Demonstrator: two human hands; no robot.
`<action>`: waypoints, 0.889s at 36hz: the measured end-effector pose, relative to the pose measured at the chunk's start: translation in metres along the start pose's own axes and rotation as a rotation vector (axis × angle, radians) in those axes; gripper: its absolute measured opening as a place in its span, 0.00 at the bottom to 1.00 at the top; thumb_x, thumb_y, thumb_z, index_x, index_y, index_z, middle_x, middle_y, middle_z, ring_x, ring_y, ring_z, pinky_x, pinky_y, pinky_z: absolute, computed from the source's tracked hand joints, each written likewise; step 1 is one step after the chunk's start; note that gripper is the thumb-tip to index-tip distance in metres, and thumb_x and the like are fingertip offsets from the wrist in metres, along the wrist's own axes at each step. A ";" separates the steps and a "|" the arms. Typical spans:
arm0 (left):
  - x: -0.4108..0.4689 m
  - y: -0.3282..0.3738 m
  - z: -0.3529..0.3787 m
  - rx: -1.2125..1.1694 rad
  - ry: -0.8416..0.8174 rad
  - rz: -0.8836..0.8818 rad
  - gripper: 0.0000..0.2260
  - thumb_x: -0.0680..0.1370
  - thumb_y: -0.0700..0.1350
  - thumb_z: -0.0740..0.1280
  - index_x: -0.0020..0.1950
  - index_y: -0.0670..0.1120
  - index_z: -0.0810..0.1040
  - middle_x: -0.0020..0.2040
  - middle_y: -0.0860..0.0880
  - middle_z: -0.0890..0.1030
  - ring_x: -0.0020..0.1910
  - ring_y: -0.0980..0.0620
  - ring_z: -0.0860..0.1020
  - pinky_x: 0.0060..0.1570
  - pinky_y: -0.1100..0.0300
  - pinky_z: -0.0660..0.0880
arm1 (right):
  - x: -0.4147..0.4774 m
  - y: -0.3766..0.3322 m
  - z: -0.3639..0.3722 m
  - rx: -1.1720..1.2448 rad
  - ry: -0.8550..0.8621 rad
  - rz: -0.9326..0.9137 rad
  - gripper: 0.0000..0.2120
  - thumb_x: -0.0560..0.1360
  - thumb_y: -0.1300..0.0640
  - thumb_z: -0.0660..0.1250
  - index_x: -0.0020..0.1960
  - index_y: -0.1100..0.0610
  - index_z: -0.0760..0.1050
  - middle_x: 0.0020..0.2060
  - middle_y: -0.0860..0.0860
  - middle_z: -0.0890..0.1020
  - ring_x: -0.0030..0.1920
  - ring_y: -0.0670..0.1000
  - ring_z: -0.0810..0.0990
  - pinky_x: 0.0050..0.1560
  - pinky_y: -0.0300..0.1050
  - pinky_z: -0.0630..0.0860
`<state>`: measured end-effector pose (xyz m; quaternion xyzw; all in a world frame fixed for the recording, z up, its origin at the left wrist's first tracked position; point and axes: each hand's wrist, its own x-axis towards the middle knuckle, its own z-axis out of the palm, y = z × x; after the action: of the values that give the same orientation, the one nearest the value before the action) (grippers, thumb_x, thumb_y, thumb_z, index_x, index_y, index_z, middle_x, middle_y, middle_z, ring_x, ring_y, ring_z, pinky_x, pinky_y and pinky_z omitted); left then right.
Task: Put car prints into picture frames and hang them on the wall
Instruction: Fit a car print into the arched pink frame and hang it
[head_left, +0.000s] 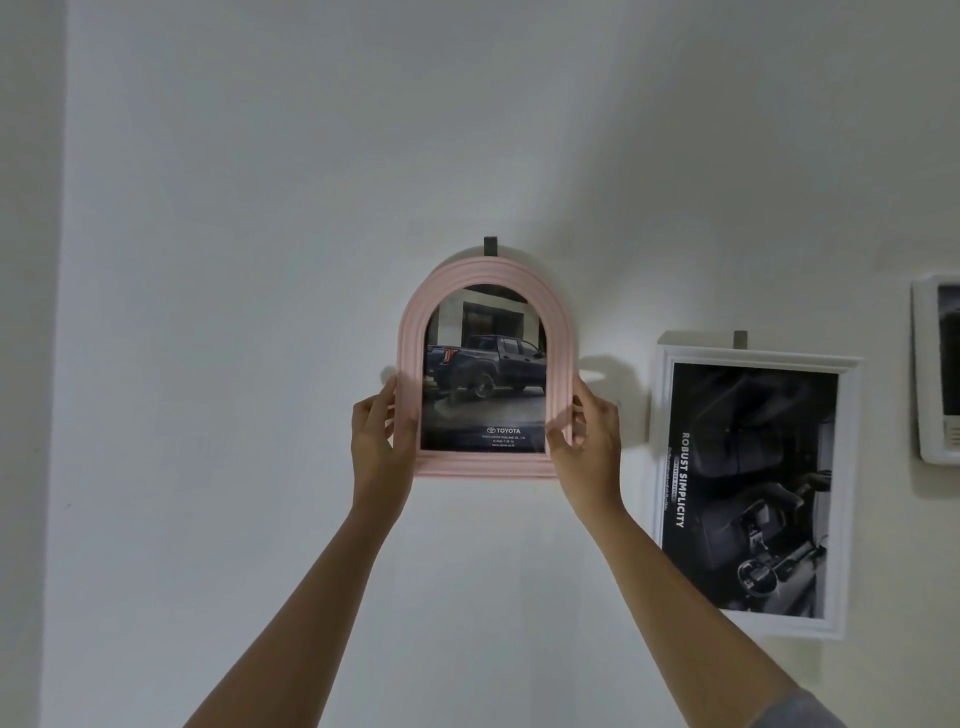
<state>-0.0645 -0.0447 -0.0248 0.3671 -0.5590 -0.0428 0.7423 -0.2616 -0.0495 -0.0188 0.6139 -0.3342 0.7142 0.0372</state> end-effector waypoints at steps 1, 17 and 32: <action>-0.001 0.000 0.000 -0.004 0.000 0.000 0.15 0.80 0.48 0.60 0.67 0.56 0.67 0.57 0.54 0.68 0.54 0.56 0.72 0.54 0.61 0.72 | -0.001 0.000 -0.001 -0.001 0.000 -0.001 0.30 0.70 0.71 0.68 0.70 0.59 0.66 0.48 0.50 0.68 0.45 0.50 0.75 0.59 0.45 0.75; -0.005 0.005 -0.003 0.022 -0.035 -0.042 0.19 0.79 0.44 0.63 0.70 0.48 0.67 0.63 0.48 0.69 0.57 0.54 0.71 0.56 0.61 0.72 | -0.007 -0.003 -0.009 0.007 -0.039 0.085 0.26 0.70 0.71 0.68 0.66 0.61 0.68 0.55 0.52 0.69 0.51 0.50 0.74 0.55 0.38 0.74; -0.011 0.050 0.010 0.170 0.042 0.159 0.17 0.79 0.43 0.62 0.67 0.43 0.70 0.65 0.46 0.70 0.62 0.54 0.67 0.59 0.69 0.63 | 0.009 -0.009 -0.059 -0.050 -0.035 0.142 0.19 0.76 0.66 0.63 0.66 0.59 0.69 0.60 0.55 0.72 0.56 0.45 0.70 0.60 0.45 0.72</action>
<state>-0.0945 -0.0078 -0.0031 0.3843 -0.5722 0.0715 0.7210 -0.3100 -0.0149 -0.0087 0.5997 -0.3950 0.6959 -0.0040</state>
